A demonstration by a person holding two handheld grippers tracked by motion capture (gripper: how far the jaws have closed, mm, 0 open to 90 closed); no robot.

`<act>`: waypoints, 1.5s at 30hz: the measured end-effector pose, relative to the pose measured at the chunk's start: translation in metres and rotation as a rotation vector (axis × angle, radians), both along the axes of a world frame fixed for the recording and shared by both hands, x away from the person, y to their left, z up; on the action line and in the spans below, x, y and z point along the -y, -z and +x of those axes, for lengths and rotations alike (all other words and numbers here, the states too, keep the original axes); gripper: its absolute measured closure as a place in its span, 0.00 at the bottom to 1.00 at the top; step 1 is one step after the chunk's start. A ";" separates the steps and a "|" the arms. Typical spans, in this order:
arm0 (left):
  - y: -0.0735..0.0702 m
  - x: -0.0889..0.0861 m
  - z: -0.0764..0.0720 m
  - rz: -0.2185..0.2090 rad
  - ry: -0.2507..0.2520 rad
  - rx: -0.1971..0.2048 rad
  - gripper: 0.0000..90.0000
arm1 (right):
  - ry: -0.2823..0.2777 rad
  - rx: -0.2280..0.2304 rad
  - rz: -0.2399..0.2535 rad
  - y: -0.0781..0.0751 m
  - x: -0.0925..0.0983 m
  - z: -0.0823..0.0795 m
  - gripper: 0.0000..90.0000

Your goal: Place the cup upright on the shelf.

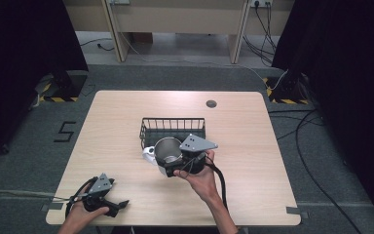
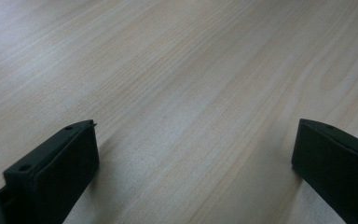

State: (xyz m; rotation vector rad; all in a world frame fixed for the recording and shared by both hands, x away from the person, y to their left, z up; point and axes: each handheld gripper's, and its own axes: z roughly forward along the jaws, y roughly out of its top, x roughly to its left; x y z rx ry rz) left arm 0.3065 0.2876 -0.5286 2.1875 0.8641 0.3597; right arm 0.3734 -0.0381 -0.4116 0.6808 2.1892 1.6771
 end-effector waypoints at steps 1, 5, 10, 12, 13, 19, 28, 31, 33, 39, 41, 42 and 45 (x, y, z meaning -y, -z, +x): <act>0.000 0.000 0.000 0.000 0.000 0.000 0.00 | 0.001 -0.001 0.000 -0.002 0.000 0.001 0.07; 0.000 0.000 0.000 -0.003 -0.001 0.000 0.00 | 0.006 -0.007 -0.005 -0.009 0.000 0.006 0.07; 0.000 0.000 0.000 -0.004 -0.002 0.000 0.00 | 0.011 -0.008 -0.011 -0.018 0.001 0.015 0.07; 0.000 0.000 0.000 -0.004 -0.002 0.000 0.00 | 0.015 0.000 -0.023 -0.023 0.002 0.020 0.07; 0.000 0.000 0.000 -0.004 -0.002 0.000 0.00 | 0.017 0.004 -0.022 -0.025 0.002 0.022 0.07; 0.000 0.000 0.000 -0.004 -0.002 0.000 0.00 | 0.032 0.007 -0.008 -0.037 0.004 0.037 0.07; 0.000 0.000 0.000 -0.003 -0.002 0.000 0.00 | 0.053 0.000 0.007 -0.048 0.006 0.063 0.07; 0.000 0.000 0.000 -0.001 -0.001 -0.002 0.00 | 0.060 0.001 -0.003 -0.050 0.006 0.068 0.07; 0.000 0.000 0.000 -0.002 -0.001 -0.003 0.00 | 0.065 -0.001 -0.008 -0.051 0.006 0.073 0.07; 0.000 0.000 0.000 -0.002 -0.002 -0.001 0.00 | 0.079 -0.007 -0.013 -0.050 0.006 0.086 0.07; 0.000 0.000 0.000 -0.001 -0.002 0.000 0.00 | 0.084 -0.008 -0.021 -0.049 0.005 0.092 0.07; 0.000 0.000 0.000 -0.001 -0.002 0.000 0.00 | 0.088 -0.012 -0.019 -0.048 0.005 0.095 0.07; 0.000 0.000 0.000 -0.002 -0.002 0.000 0.00 | 0.090 -0.017 -0.011 -0.046 0.007 0.101 0.07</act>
